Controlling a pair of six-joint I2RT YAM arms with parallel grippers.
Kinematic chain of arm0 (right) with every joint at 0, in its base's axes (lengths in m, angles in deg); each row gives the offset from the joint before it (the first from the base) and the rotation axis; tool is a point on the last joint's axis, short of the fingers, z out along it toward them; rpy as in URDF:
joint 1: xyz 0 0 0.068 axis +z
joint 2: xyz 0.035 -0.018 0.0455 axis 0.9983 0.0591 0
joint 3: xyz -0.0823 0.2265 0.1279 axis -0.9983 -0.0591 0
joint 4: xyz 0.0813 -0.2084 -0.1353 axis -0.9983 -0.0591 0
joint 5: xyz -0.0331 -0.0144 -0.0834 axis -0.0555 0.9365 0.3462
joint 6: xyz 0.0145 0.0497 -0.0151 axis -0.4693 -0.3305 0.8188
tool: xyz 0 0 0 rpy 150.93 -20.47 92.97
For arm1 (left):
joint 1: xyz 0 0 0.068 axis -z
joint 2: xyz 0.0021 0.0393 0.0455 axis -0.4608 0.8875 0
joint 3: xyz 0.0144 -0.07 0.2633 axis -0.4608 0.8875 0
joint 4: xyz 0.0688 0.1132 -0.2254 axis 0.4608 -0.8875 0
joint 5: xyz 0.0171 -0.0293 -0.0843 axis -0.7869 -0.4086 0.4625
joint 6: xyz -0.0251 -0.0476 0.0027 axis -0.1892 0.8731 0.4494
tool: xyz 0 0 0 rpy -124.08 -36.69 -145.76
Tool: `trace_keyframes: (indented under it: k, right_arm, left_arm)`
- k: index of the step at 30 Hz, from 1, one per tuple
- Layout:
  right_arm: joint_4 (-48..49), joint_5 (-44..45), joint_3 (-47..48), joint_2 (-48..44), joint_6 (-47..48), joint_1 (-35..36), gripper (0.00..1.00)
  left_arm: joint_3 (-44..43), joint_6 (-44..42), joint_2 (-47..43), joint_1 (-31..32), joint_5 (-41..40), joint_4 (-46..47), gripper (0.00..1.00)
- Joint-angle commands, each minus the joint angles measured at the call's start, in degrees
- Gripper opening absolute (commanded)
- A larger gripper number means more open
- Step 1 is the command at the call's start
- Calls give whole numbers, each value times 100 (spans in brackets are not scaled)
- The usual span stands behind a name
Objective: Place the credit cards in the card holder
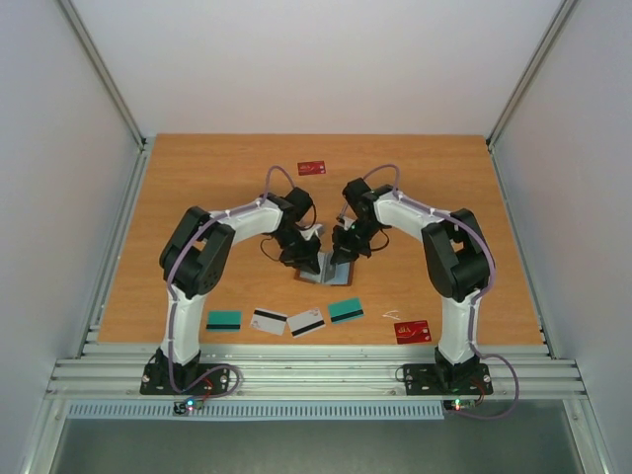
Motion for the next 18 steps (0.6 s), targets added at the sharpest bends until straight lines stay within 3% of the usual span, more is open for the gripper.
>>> trace_keyframes:
  k: [1, 9, 18]
  right_arm:
    - [-1121, 826, 494, 230, 697, 16, 1]
    - [-2028, 1434, 1137, 611, 1020, 18, 1]
    - [-2873, 1988, 2304, 1368, 946, 279, 1]
  left_arm:
    - [-176, 125, -576, -40, -189, -203, 8]
    - [165, -119, -704, -246, -760, -138, 10]
    - [338, -157, -352, -297, -569, 324, 10]
